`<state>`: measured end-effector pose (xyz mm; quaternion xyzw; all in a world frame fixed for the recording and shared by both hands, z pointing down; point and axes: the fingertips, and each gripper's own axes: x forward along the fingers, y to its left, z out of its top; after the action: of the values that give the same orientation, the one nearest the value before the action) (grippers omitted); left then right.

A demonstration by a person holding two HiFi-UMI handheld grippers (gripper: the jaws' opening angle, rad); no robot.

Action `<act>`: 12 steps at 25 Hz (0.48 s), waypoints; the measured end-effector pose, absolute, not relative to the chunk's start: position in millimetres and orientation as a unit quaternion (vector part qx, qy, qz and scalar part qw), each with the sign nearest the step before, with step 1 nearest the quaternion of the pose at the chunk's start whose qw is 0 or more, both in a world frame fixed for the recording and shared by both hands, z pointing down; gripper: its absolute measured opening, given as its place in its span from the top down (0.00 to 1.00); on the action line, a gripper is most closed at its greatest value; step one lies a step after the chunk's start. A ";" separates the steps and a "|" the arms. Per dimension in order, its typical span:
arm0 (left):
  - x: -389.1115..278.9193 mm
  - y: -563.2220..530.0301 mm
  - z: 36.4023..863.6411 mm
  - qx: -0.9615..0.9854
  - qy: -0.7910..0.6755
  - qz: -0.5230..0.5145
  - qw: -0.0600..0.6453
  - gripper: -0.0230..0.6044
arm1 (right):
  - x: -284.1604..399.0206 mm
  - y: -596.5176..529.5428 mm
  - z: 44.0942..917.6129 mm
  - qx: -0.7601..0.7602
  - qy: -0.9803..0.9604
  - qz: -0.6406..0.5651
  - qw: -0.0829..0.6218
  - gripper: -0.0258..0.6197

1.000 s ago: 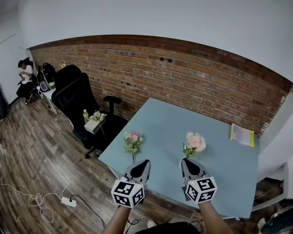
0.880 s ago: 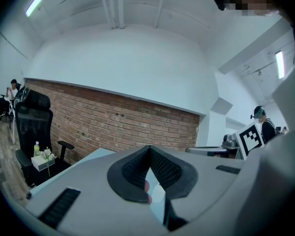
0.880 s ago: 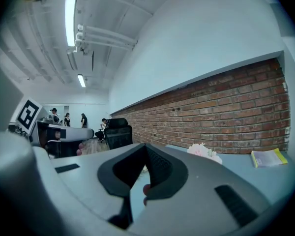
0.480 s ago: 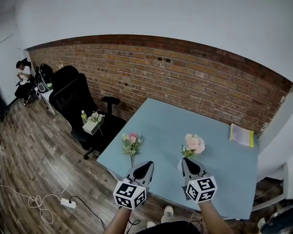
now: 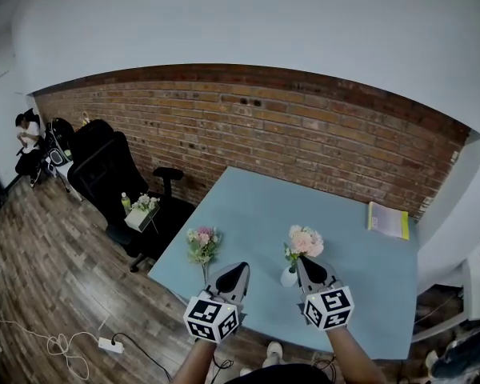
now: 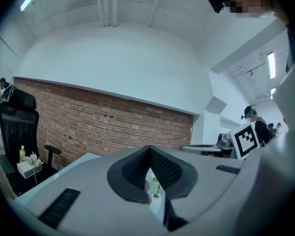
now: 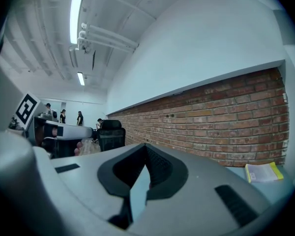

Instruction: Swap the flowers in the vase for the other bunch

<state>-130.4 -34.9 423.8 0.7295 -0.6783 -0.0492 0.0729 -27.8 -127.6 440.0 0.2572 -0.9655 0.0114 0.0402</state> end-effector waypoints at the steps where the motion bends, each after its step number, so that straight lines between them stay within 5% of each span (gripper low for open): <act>1: -128.5 -39.2 424.3 0.730 -0.677 -0.049 0.074 0.96 | -25.7 -131.3 439.7 0.258 -0.965 0.012 0.040 0.94; 12: -119.4 -75.1 433.1 0.734 -0.673 -0.044 0.083 0.96 | -13.8 -163.8 452.4 0.266 -0.963 0.030 0.036 0.94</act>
<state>-119.4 -75.1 433.1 0.7340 -0.6726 -0.0437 0.0827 -13.8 -163.8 452.4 0.2662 -0.9628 0.0300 0.0363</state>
